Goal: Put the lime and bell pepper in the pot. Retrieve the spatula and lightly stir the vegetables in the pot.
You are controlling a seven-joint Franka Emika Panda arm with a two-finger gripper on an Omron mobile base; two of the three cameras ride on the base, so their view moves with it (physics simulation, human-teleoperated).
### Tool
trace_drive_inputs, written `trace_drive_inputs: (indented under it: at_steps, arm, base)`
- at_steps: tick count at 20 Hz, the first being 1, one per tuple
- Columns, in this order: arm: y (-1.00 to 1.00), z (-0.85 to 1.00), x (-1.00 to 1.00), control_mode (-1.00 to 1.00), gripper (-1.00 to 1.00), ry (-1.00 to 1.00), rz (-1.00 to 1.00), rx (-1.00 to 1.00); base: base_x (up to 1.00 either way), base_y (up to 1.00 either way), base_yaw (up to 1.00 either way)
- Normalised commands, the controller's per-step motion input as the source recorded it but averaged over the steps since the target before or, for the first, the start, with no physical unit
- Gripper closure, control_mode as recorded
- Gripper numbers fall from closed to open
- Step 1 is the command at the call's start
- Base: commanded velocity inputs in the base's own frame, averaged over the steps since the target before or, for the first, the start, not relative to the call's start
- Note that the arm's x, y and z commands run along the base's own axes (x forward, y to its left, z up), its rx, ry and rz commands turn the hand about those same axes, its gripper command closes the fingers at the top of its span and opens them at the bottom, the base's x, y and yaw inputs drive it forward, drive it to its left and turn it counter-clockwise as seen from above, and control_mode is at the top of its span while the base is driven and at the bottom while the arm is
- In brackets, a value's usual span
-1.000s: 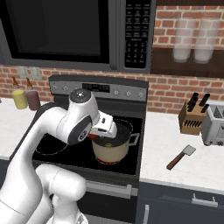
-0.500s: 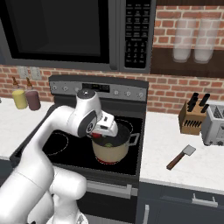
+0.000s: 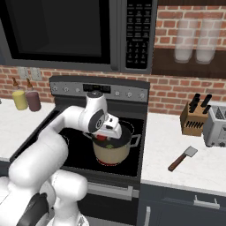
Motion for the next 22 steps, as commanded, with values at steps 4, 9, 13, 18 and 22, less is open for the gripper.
trace_drive_inputs:
  at_steps: [4,9,13,18,22]
  arm:
    - [-0.18,-0.34,0.30,-1.00,1.00,0.12,-0.01,0.01]
    - [-0.08,-0.29,0.19,-1.00,1.00,0.09,0.00,0.02]
    - [0.00,-0.20,0.16,-1.00,-1.00,0.05,0.00,0.00]
    - [0.00,-0.02,0.03,-1.00,-1.00,0.00,0.00,0.00]
    - [0.00,0.00,0.00,-1.00,-1.00,0.00,0.00,0.00]
  base:
    - [0.00,0.00,0.00]
    - [0.00,0.00,0.00]
    - [0.00,0.00,0.00]
    - [0.00,0.00,0.00]
    - [0.00,0.00,0.00]
